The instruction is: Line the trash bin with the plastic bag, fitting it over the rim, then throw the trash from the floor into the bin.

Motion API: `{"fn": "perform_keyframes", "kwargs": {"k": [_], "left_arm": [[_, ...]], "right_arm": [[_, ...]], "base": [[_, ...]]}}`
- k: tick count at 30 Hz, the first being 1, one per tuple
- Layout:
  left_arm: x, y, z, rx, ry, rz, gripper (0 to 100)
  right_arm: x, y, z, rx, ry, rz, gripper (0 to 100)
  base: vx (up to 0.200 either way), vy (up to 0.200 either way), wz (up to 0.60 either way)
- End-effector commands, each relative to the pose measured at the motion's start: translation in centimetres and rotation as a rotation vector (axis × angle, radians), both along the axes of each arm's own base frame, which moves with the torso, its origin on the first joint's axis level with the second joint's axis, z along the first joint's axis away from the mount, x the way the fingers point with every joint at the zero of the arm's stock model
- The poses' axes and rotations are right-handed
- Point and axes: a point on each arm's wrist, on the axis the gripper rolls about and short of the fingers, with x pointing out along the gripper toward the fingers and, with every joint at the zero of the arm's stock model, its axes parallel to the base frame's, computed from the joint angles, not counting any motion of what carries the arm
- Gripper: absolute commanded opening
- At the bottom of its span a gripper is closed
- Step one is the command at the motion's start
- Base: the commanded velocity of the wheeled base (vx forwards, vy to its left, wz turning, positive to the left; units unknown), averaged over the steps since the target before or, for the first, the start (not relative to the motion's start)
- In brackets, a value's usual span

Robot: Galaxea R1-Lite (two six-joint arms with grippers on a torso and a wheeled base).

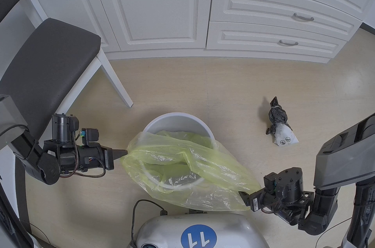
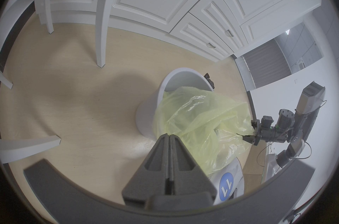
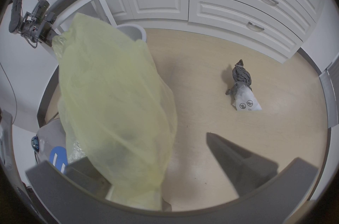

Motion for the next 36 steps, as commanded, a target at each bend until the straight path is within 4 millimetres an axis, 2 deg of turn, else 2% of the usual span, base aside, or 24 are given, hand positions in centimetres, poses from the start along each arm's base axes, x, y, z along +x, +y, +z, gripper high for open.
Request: {"fn": "perform_keyframes", "kwargs": {"k": [1,4,5,9,12,18,25,30,34,35,36], "left_arm": [[-0.1,0.0,0.0,0.001,0.0,-0.001,0],[-0.1,0.0,-0.1,0.001,0.003,-0.001,0],[-0.1,0.0,-0.1,0.002,0.002,0.0,0],[-0.1,0.1,0.0,0.002,-0.001,0.003,0],[-0.1,0.1,0.0,0.003,-0.003,0.002,0],[-0.1,0.1,0.1,0.002,-0.004,-0.001,0],[-0.3,-0.1,-0.3,0.0,0.012,-0.006,0],[-0.4,-0.2,-0.3,-0.001,0.019,-0.008,0],[-0.8,-0.2,-0.3,0.0,0.023,-0.008,0],[-0.9,-0.2,-0.1,0.001,0.02,-0.008,100],[-1.0,-0.2,-0.1,0.001,0.023,-0.007,100]], "right_arm": [[-1.8,-1.7,1.1,0.028,0.009,0.097,100],[-2.7,-2.5,2.0,0.072,0.03,0.171,100],[-3.1,-2.9,3.0,0.118,0.02,0.215,100],[-3.5,-4.1,4.9,0.229,-0.001,0.319,100],[-3.6,-4.4,5.8,0.286,-0.019,0.338,100],[-3.6,-4.4,6.4,0.287,-0.052,0.336,100],[-3.5,-2.4,8.5,0.286,-0.201,0.26,100],[-0.8,-0.3,8.5,0.277,-0.268,0.217,100],[0.0,1.3,9.3,0.247,-0.326,0.265,100],[0.4,2.6,9.8,0.222,-0.309,0.276,100],[0.6,3.4,10.3,0.211,-0.302,0.272,100]], "base": [[0.0,0.0,0.0],[0.0,0.0,0.0],[0.0,0.0,0.0],[0.0,0.0,0.0],[0.0,0.0,0.0],[0.0,0.0,0.0],[0.0,0.0,0.0],[0.0,0.0,0.0],[0.0,0.0,0.0],[0.0,0.0,0.0],[0.0,0.0,0.0]]}}
